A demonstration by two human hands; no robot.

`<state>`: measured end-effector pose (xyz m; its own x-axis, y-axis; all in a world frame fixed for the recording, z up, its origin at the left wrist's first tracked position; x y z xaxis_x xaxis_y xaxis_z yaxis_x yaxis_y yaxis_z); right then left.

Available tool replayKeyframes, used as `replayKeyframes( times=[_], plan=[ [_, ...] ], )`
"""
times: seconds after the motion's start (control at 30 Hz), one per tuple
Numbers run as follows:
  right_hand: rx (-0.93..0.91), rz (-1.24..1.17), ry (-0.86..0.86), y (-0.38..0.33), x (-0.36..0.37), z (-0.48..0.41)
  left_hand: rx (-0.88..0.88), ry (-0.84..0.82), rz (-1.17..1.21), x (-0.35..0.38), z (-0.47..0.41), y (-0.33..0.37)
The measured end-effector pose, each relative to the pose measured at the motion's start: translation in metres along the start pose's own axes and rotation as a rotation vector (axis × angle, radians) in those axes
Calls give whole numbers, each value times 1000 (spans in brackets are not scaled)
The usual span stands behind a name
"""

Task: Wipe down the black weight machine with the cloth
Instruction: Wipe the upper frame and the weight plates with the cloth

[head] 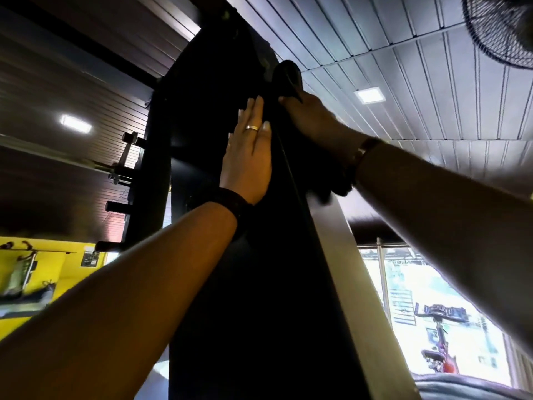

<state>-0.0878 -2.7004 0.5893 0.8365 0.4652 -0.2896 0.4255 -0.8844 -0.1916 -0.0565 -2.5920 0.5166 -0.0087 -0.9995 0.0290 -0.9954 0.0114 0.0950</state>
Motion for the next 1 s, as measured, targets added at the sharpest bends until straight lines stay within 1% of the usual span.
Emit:
replayKeyframes(
  times=[0.17,0.23,0.3,0.47,0.57,0.63,0.7,0.77,0.87,1.0],
  plan=[
    [23,25,18,10,-4,61,-11,20,-27,-2,2,7],
    [15,60,22,13,-6,86,69,-5,-92,-2,3,18],
    [9,95,24,17,-7,112,214,-76,-247,6,4,32],
    [-15,116,8,25,-6,177,455,-257,-604,24,0,51],
    [-13,123,-13,28,-3,203,536,-437,-908,35,-3,58],
    [-4,116,-38,31,-3,202,531,-551,-1083,41,-4,57],
    [7,102,-48,35,-3,190,521,-641,-1209,46,-6,56],
    [21,109,-44,38,-7,171,479,-654,-1238,46,-9,55],
    [121,58,-20,48,-12,153,409,-690,-1255,51,-12,52],
    [166,82,12,44,-11,162,343,-720,-1409,58,-11,49]
  ],
)
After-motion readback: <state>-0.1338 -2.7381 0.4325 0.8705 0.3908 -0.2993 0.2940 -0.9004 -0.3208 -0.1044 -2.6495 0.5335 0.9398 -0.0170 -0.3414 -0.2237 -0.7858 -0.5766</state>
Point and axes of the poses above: each hand's wrist, its own z-axis away from the middle knuckle, its own x-axis out of the palm, y = z × x, the point moved 10 cm from there along -z, towards the middle knuckle, and after that the axes turned 2 degrees about -x, right-handed, at the moved point
